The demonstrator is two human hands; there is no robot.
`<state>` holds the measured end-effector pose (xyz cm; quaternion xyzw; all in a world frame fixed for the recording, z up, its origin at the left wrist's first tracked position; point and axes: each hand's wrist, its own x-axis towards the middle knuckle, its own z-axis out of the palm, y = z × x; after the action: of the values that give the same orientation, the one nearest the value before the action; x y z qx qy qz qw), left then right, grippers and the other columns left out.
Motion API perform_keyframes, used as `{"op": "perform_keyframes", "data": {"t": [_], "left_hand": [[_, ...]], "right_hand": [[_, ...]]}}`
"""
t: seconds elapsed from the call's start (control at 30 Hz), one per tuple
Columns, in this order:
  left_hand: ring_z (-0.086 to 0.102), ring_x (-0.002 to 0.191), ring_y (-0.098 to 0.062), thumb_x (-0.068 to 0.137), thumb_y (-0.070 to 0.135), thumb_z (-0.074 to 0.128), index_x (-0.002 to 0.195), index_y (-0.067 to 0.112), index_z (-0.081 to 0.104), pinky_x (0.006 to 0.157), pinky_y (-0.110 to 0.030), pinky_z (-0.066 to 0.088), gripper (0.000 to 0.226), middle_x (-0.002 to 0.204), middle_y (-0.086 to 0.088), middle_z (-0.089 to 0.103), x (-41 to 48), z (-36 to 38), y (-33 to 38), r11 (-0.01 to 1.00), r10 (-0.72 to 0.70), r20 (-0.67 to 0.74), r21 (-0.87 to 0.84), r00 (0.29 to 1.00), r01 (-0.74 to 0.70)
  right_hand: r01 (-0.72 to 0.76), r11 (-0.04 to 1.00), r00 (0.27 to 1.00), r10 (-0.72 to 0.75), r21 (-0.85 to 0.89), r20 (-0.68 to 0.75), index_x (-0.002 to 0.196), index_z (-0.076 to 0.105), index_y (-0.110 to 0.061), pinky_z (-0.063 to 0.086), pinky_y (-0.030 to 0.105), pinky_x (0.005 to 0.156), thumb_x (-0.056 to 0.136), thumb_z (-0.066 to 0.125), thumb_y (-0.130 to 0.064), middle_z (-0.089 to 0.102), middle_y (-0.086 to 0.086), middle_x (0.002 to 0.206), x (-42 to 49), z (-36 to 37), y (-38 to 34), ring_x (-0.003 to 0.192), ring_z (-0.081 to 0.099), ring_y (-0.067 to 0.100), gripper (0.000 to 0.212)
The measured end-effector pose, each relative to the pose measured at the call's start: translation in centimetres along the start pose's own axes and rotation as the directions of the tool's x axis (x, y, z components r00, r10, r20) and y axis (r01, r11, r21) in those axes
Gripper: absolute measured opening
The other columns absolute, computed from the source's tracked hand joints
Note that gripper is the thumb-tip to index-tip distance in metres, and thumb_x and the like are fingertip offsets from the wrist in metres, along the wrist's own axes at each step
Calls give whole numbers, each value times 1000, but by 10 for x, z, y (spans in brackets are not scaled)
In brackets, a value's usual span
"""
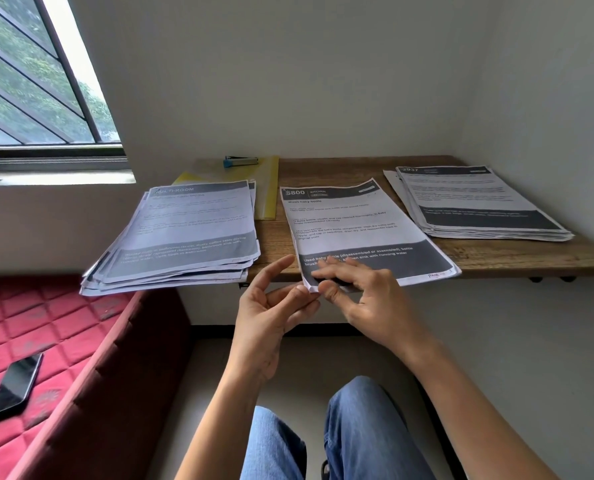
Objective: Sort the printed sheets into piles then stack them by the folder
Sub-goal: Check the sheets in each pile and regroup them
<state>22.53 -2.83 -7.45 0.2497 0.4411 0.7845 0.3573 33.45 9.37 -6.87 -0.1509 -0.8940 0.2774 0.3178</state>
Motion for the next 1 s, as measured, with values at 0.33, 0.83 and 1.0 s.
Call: {"op": "perform_keyframes", "data": {"t": [0.33,0.83,1.0], "left_hand": [[71,86,-26,87,-1,62,123,13,57,74,-28,58,39,91,-22,72,2,0,1,1000,3,-13,26,1000,-3],[71,87,-27,82,-5,65,122,12,57,76,-29,57,45,92,-23,71,2,1,0,1000,19,12,-4,1000,-19],[71,82,-22,79,-4,66,123,11,57,75,-29,57,47,87,-18,73,3,0,0,1000,19,22,3,1000,-19]], "right_hand": [[-3,999,1000,2,-43,-27,110,71,-30,33,1,95,81,70,-37,67,-11,115,1,1,-4,113,57,1,29],[141,959,990,-143,-245,12,118,63,-39,43,43,100,86,49,-52,64,-8,124,1,-2,6,120,55,9,37],[166,945,985,-174,-282,-3,116,65,-37,45,43,96,87,50,-49,65,-7,122,0,-1,4,116,58,11,35]]}}
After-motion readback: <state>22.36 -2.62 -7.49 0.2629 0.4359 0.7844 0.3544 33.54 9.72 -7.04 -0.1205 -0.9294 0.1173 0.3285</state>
